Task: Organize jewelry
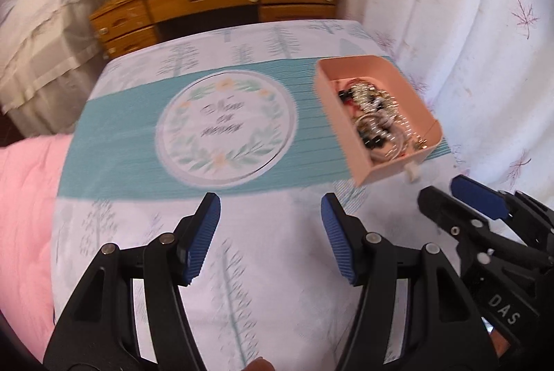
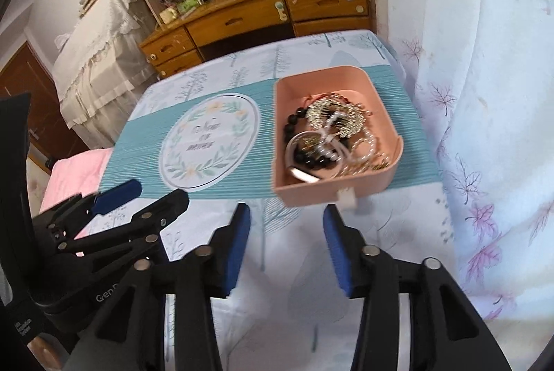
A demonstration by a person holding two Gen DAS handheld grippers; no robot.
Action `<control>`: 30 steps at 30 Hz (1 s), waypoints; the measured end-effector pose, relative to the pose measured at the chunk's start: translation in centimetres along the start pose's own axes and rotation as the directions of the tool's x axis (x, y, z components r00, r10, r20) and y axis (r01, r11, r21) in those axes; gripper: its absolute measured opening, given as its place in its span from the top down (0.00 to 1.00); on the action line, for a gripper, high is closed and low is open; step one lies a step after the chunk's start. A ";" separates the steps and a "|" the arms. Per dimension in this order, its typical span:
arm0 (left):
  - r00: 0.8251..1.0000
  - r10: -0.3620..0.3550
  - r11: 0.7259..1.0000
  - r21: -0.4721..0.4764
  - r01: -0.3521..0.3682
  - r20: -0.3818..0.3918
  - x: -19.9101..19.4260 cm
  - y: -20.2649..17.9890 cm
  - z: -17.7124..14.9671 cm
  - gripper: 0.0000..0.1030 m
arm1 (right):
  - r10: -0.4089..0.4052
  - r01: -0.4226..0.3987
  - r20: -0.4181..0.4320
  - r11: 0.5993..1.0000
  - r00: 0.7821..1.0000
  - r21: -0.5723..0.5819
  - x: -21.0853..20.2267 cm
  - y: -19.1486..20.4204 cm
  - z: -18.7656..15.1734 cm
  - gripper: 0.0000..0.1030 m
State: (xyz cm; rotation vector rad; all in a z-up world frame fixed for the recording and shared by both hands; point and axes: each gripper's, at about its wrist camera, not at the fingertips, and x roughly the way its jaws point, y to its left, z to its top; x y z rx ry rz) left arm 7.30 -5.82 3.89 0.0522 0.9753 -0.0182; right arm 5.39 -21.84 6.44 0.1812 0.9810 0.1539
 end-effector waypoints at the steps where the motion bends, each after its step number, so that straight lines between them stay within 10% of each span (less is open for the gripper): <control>1: 1.000 0.013 1.000 -0.013 -0.013 0.008 -0.4 0.4 -0.8 0.44 | 0.001 -0.001 0.011 1.000 1.000 -0.007 -0.5 0.4 -0.7 0.56; 14: 0.971 0.179 0.979 -0.121 -0.161 0.157 -6.1 3.0 -7.1 0.35 | 0.002 0.012 0.108 0.991 0.994 -0.137 -4.1 6.4 -7.3 0.53; 30: 0.976 0.147 0.979 -0.166 -0.120 0.159 -7.2 3.1 -8.2 0.34 | 0.019 -0.005 0.122 0.993 0.992 -0.117 -4.6 6.0 -7.6 0.53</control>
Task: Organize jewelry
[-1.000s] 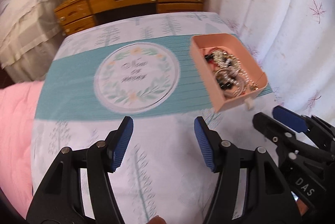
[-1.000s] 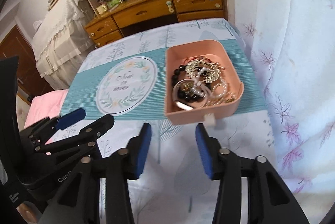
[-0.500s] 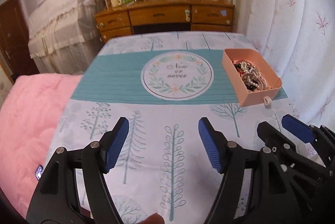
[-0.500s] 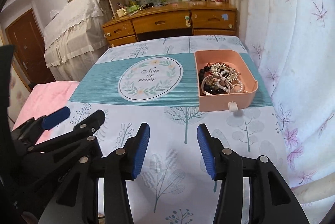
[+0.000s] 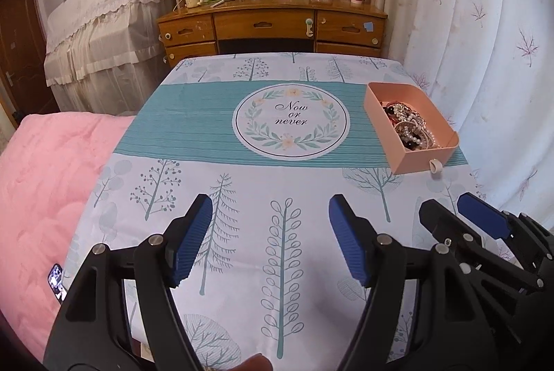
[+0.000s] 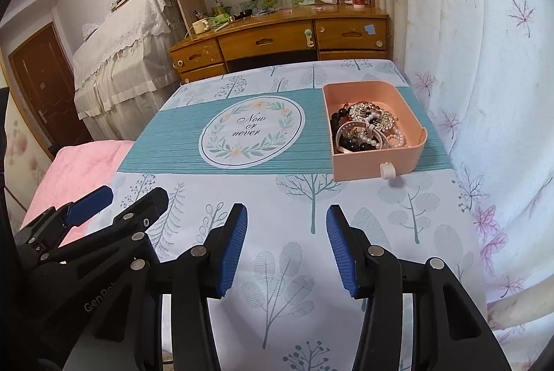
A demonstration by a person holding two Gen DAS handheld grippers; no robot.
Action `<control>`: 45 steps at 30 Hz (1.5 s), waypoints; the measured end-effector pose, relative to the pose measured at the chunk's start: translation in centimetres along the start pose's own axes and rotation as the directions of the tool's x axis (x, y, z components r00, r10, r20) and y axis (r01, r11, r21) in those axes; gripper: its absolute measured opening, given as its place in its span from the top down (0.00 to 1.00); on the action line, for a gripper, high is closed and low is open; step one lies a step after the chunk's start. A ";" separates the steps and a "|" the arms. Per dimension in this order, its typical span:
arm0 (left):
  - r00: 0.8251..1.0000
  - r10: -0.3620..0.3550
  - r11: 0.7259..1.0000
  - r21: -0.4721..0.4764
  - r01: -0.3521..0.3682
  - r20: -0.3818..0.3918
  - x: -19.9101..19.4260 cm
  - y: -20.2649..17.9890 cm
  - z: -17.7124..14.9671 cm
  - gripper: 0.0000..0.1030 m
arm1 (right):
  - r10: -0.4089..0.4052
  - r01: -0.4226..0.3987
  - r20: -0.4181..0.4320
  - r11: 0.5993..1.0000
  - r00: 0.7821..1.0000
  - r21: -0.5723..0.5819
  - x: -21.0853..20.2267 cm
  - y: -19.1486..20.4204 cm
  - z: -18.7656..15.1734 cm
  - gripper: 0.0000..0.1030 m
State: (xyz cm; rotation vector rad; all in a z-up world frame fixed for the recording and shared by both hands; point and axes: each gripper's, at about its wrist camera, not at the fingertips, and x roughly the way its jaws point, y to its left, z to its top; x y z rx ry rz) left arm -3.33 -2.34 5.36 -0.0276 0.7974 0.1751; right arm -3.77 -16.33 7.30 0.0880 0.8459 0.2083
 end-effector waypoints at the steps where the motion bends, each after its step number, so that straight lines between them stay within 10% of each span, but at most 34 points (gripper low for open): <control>1: 1.000 -0.002 1.000 -0.004 0.002 -0.001 0.1 0.1 0.0 0.34 | 0.001 -0.001 -0.001 1.000 1.000 0.000 0.1 0.0 0.0 0.53; 45: 0.999 -0.015 0.999 -0.049 0.013 -0.039 2.6 1.4 -0.7 0.34 | 0.009 -0.009 -0.026 1.000 1.000 -0.009 2.4 0.8 -0.6 0.53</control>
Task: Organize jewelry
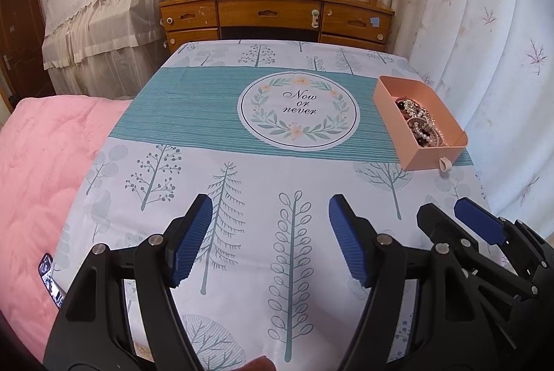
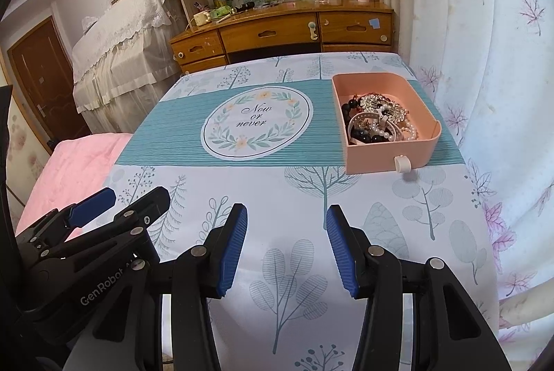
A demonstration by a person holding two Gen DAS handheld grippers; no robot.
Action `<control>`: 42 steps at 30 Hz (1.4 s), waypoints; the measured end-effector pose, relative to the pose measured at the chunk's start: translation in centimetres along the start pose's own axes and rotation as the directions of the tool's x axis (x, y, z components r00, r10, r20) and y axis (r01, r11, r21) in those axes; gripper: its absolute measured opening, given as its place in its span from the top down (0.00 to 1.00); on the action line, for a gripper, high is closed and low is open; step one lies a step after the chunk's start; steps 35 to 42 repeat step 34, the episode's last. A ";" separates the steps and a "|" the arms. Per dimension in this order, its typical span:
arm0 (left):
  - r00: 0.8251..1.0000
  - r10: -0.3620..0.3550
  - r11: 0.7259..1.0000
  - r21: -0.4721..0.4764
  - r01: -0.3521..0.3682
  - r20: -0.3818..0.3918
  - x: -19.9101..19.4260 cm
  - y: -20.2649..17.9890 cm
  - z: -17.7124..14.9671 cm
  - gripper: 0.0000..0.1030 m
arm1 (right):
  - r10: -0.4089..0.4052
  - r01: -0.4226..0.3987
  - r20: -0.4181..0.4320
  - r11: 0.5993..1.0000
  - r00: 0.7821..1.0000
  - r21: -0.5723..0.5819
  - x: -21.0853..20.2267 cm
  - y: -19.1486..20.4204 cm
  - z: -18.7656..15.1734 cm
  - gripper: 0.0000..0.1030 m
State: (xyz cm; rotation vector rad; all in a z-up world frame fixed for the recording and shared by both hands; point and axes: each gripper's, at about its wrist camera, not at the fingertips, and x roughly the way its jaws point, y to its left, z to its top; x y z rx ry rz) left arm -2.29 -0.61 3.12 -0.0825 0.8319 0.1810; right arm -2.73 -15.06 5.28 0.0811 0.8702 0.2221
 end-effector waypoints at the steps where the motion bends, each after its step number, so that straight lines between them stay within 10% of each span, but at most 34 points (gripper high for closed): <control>1: 1.000 0.000 1.000 0.000 0.000 -0.002 0.1 0.0 0.0 0.34 | 0.000 0.000 -0.002 1.000 1.000 0.000 0.1 0.0 0.0 0.53; 42: 1.000 0.004 1.000 -0.014 -0.004 -0.021 0.7 0.4 0.2 0.34 | 0.005 -0.006 -0.025 1.000 1.000 -0.027 2.7 0.1 0.4 0.53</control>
